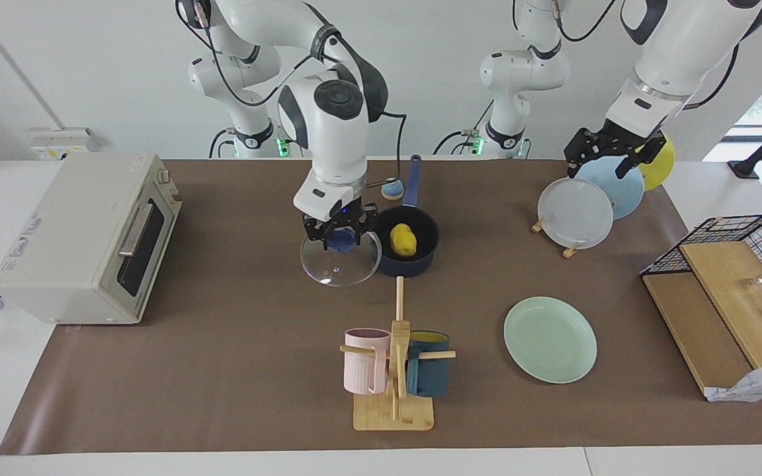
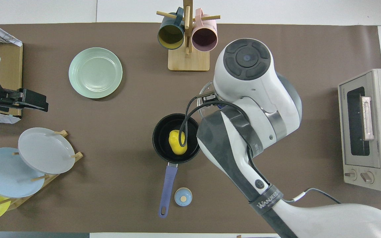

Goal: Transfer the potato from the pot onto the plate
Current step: 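Lift the glass lid up off the saucepan with the right gripper, then set the lid down with the right gripper while the left gripper reaches the pot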

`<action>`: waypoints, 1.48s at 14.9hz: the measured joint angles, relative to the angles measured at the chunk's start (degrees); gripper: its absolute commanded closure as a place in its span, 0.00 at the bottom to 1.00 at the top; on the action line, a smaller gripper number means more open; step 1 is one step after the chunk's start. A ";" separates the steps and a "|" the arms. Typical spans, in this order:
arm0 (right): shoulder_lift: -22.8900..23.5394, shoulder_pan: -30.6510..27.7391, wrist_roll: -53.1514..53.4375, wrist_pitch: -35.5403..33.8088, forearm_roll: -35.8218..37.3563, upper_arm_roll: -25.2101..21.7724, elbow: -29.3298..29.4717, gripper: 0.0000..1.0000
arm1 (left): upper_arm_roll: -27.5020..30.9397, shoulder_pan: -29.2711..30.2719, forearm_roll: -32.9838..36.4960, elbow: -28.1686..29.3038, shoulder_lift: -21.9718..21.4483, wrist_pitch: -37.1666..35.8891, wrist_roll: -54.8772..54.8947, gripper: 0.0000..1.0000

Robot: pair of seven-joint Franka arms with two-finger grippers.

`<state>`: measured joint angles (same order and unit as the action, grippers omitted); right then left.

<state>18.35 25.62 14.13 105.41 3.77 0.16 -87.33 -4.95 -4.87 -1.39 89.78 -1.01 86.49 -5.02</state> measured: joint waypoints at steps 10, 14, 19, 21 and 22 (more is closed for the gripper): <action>-1.90 -15.79 -22.51 12.84 -0.03 -0.08 -12.91 1.00 | -1.04 -18.96 -0.55 8.83 1.41 15.20 -27.50 0.00; -2.50 -19.19 -26.30 19.56 -0.03 -0.10 -19.61 1.00 | -1.06 -25.19 -0.62 16.51 5.60 26.34 -36.95 0.00; -1.38 -20.25 -26.69 22.63 -0.03 -0.10 -22.33 1.00 | -1.00 -27.28 -0.62 20.13 9.82 33.67 -41.61 0.00; -1.07 -20.59 -26.69 23.29 -0.03 -0.09 -23.08 0.92 | -0.93 -27.30 -0.62 20.20 9.82 33.91 -42.49 0.00; -1.05 -20.69 -26.69 23.30 -0.03 -0.09 -23.29 0.73 | -0.93 -27.45 -0.62 20.31 9.90 34.12 -43.00 0.00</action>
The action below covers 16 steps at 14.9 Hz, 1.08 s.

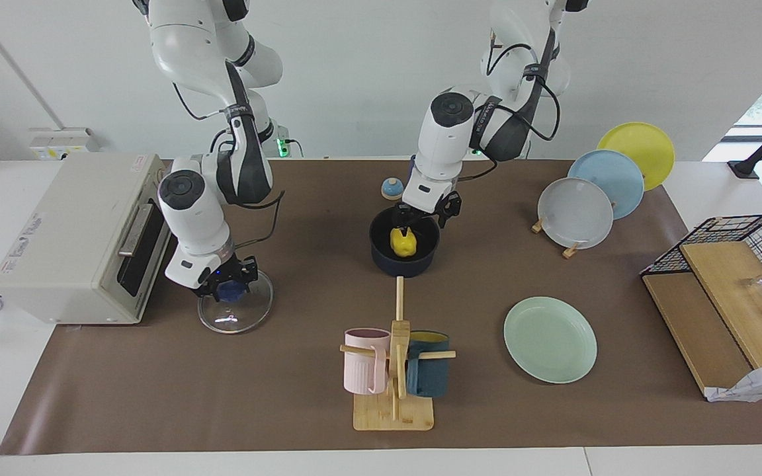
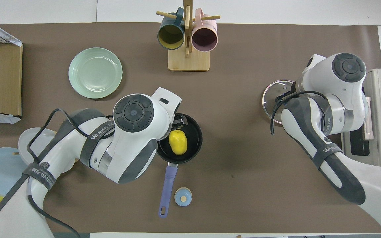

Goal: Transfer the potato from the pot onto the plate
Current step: 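Set the lid down with the right gripper while the left gripper reaches the pot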

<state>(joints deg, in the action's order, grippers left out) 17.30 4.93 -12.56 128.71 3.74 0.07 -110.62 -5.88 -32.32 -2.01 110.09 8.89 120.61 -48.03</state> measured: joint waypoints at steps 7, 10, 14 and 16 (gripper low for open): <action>-0.72 -0.09 0.00 -0.27 -0.02 0.00 -0.10 0.00 | -0.03 -1.89 0.00 3.33 2.11 4.47 -4.03 0.00; -3.26 -0.10 0.00 -5.97 -0.05 0.05 2.15 0.00 | -0.04 -2.62 0.00 4.54 2.42 5.68 -5.13 0.00; -7.69 -0.02 0.64 -20.59 -0.64 0.35 10.25 0.00 | -0.03 -3.97 0.00 6.08 3.03 7.25 -6.87 0.00; -8.88 -0.02 1.30 -27.88 -0.77 0.38 14.97 0.00 | -0.02 -4.55 0.00 6.15 3.82 7.69 -7.48 0.00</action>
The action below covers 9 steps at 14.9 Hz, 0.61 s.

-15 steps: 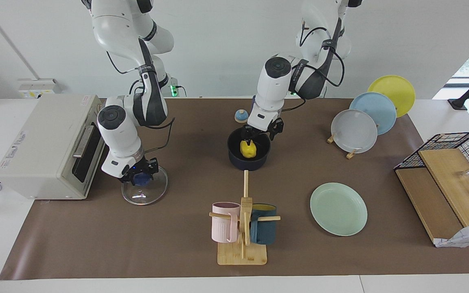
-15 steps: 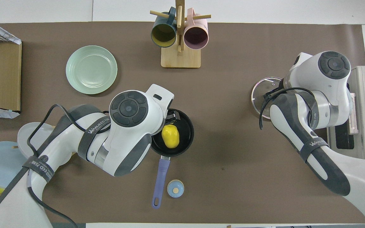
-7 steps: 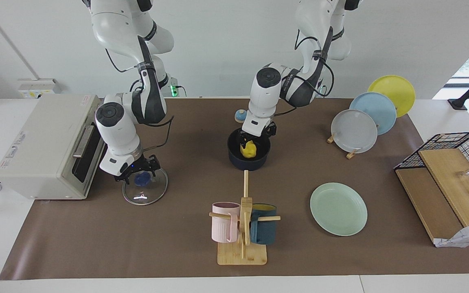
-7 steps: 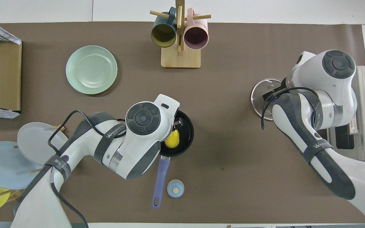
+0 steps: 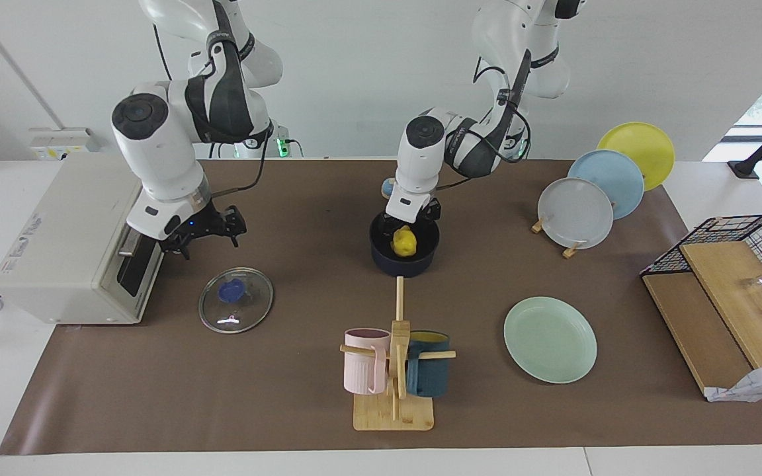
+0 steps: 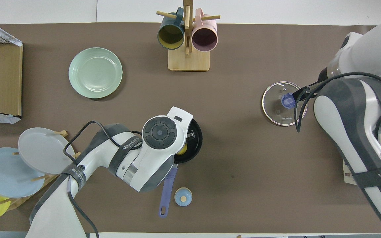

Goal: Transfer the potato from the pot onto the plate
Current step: 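Set the lid down with the right gripper while the left gripper reaches the pot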

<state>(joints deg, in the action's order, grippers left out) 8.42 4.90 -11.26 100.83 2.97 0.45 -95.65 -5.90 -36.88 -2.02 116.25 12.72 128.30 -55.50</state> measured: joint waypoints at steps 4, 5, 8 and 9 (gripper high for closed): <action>-2.81 0.02 5.92 -9.38 -0.03 0.14 6.51 0.00 | 0.07 -0.25 0.00 0.01 1.07 0.89 -0.40 0.00; -3.94 0.02 7.12 -11.32 -0.03 0.17 6.83 0.00 | 0.09 -0.25 0.00 0.00 1.32 1.22 -0.41 0.07; -6.94 -0.03 8.37 -15.66 -0.04 0.12 7.00 0.00 | 0.12 -0.25 0.00 0.00 1.72 1.68 -0.43 0.69; -7.52 -0.04 8.46 -16.68 -0.04 0.04 6.99 0.00 | 0.16 -0.25 0.00 -0.01 1.72 1.82 -0.43 0.88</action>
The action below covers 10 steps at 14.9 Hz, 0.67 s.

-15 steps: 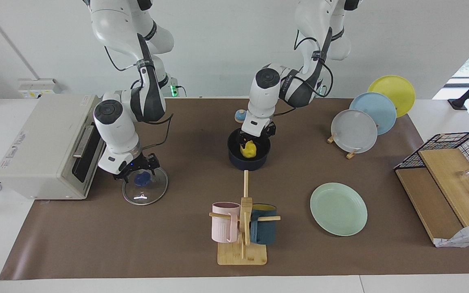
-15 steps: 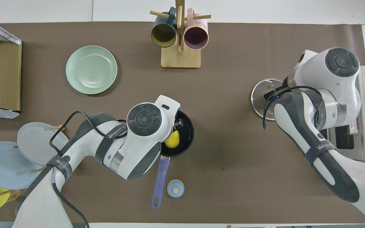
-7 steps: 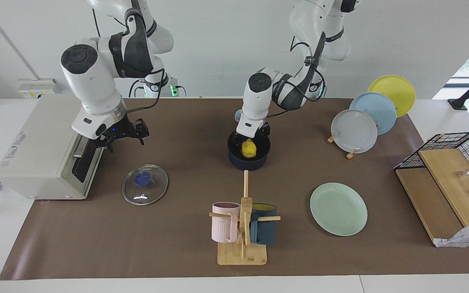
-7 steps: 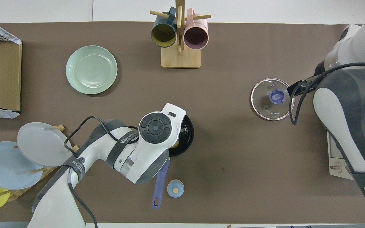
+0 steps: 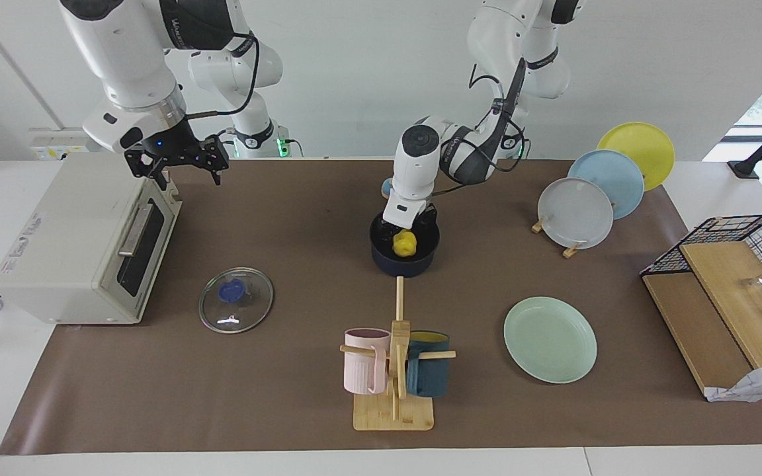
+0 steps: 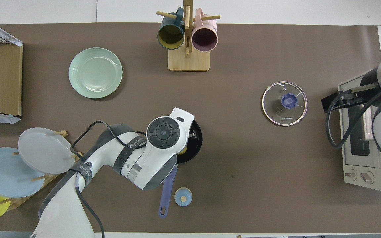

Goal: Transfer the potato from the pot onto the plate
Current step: 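Set the lid down with the right gripper while the left gripper reaches the pot, then grasp the yellow potato with the left gripper while the right gripper withdraws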

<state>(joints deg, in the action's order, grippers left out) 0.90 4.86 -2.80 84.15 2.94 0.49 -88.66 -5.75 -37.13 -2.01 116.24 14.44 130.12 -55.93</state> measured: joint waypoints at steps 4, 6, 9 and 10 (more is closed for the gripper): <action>-0.39 0.00 0.02 -0.72 0.00 -0.09 -0.40 0.00 | 0.35 0.01 0.01 -0.50 -0.03 0.36 0.02 1.00; -0.39 0.00 0.02 -0.75 0.00 -0.07 -0.53 0.00 | 0.48 0.01 0.01 -0.86 -0.05 0.38 0.04 1.00; -0.46 -0.01 0.03 -1.14 0.00 -0.26 -0.62 0.00 | 0.65 0.02 0.01 -3.25 -0.58 -0.96 0.08 1.00; -0.62 -0.01 0.14 -1.20 0.00 -0.37 -0.62 0.00 | 0.91 0.11 0.01 -5.62 -1.30 -3.73 0.22 1.00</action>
<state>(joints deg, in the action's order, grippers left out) 0.28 4.85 -2.65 82.94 2.93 0.12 -89.28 -4.84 -37.02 -2.00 110.62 13.13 126.40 -55.71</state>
